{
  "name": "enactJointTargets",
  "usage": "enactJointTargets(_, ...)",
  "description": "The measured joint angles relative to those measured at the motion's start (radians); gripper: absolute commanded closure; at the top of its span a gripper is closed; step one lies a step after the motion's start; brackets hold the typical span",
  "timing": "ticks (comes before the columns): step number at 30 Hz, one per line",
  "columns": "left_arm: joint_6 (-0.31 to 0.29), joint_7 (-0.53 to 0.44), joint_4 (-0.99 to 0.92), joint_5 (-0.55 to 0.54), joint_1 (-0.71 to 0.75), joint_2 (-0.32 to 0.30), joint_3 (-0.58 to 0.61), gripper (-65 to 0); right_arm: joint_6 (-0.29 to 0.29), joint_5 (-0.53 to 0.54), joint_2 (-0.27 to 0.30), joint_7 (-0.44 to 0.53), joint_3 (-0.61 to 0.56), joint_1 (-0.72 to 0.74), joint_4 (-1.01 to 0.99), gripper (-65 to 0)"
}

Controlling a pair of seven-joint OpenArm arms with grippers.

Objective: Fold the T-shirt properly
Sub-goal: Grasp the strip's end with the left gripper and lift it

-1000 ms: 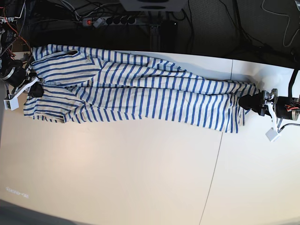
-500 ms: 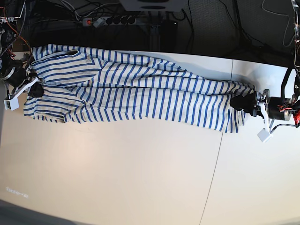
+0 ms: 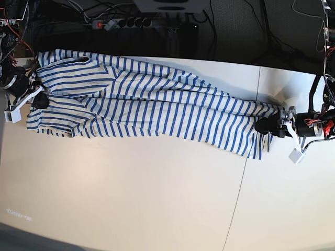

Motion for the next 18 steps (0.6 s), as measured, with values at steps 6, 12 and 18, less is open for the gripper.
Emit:
enactJointTargets(6,-0.011,-0.062,-0.016,0.058,-0.005,0.023,-0.003,-43.8,0.000,0.000,0.000,0.000,0.000,0.000,0.000,0.0)
enactJointTargets(12,-0.013,-0.102,-0.023,0.126,-0.005,0.049,-0.006,-13.5,0.000,0.000,0.000,0.000,0.000,0.000,0.000,0.0)
enactJointTargets(18,-0.013,-0.146,-0.023,0.154,-0.001,0.067,-0.005,0.0,0.000,0.000,0.000,0.000,0.000,0.000,0.000,0.0)
